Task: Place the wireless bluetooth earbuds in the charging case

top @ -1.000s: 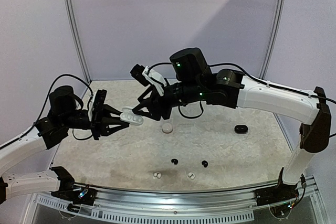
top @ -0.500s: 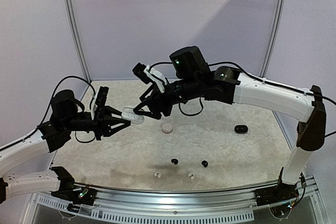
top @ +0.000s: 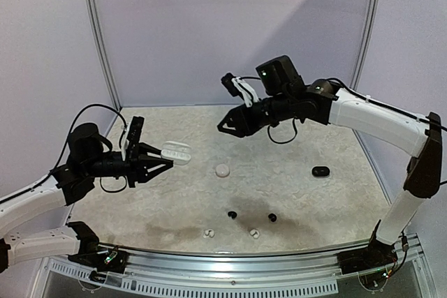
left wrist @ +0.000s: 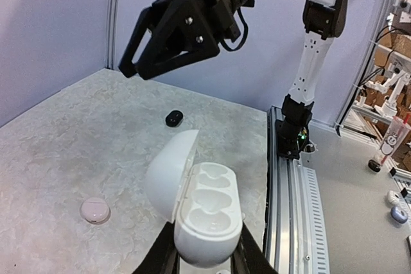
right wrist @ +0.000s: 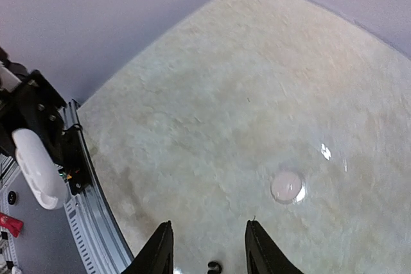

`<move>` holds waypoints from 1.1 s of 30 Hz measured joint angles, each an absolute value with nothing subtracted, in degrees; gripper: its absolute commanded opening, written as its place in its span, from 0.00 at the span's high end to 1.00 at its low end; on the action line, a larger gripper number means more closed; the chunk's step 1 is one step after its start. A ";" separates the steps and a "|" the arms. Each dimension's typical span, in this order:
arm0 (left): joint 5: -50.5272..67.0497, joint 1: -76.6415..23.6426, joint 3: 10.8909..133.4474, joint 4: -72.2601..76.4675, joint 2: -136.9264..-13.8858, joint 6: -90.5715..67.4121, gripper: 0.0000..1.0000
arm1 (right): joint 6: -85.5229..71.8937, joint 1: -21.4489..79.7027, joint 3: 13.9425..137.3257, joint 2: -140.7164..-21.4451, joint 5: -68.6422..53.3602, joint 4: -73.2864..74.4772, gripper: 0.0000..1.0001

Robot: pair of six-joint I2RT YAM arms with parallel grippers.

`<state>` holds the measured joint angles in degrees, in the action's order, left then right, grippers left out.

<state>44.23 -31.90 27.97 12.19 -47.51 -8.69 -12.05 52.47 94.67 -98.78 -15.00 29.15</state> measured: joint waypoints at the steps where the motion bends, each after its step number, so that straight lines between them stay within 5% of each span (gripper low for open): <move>1: 44.16 -31.79 27.81 12.25 -47.35 -8.67 1.00 | -12.95 51.99 93.38 -98.04 -13.96 30.44 0.65; 16: 44.34 -31.57 24.67 12.73 -44.01 -8.29 1.00 | -26.11 59.40 64.93 -97.36 -9.78 41.58 0.75; 33: 44.80 -31.57 24.67 12.58 -43.46 -8.16 1.00 | -30.89 63.48 59.05 -100.14 -11.05 34.13 0.75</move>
